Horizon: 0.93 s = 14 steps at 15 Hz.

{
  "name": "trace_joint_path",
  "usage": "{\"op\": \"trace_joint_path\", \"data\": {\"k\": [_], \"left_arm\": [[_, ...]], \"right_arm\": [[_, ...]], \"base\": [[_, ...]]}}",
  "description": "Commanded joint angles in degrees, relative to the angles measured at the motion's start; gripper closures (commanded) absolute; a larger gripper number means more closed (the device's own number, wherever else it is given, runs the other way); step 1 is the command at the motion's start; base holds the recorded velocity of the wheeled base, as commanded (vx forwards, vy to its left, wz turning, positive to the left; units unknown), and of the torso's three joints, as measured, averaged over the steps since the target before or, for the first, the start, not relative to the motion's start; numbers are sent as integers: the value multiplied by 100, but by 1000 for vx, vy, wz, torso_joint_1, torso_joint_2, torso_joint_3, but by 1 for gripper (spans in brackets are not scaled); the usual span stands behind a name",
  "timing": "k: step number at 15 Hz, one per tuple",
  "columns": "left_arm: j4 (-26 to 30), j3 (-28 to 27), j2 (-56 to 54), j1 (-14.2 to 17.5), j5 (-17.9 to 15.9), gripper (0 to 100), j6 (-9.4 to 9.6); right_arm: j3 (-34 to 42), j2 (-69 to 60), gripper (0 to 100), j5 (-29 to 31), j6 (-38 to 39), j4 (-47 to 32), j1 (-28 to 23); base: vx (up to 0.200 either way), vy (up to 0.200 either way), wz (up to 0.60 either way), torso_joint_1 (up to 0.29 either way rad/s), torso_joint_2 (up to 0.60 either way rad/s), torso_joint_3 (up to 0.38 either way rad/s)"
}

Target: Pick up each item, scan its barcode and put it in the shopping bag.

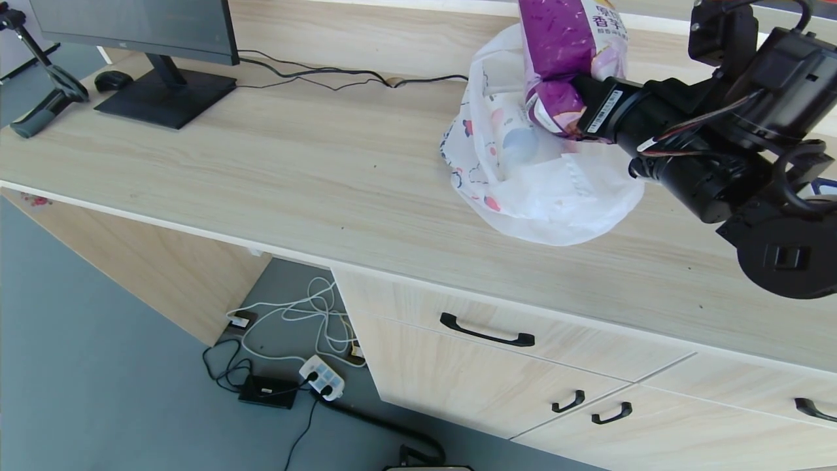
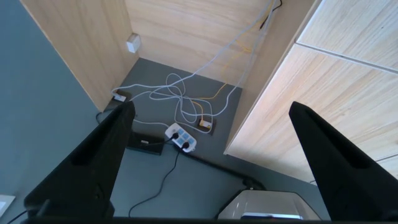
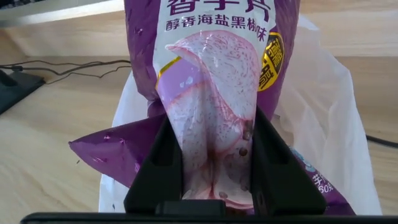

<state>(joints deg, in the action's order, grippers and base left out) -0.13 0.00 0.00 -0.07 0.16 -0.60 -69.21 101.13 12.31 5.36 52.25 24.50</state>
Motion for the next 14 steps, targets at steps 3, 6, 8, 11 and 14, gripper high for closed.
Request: {"op": "trace_joint_path", "data": {"k": [3, 6, 8, 11, 14], "left_arm": [[-4, 0, 0, -1, 2, 0, -2], [-4, 0, 0, -1, 2, 0, -2], [-4, 0, 0, -1, 2, 0, -2], [-4, 0, 0, -1, 2, 0, -11], [-4, 0, 0, -1, 2, 0, -2]], "right_arm": [[4, -234, 100, 17, -106, 13, 116], [390, -296, 100, 17, -88, 22, 125], [865, -384, 100, 17, -71, 101, 248], [1225, -357, 100, 17, -62, 435, 248], [1199, -349, 0, -10, 0, 435, 239]], "base": [[0, 0, 0, 0, 0, 0], [0, 0, 0, 0, 0, 0], [0, 0, 0, 0, 0, 0], [0, 0, 0, 0, 0, 0], [0, 0, 0, 0, 0, 0]]}}
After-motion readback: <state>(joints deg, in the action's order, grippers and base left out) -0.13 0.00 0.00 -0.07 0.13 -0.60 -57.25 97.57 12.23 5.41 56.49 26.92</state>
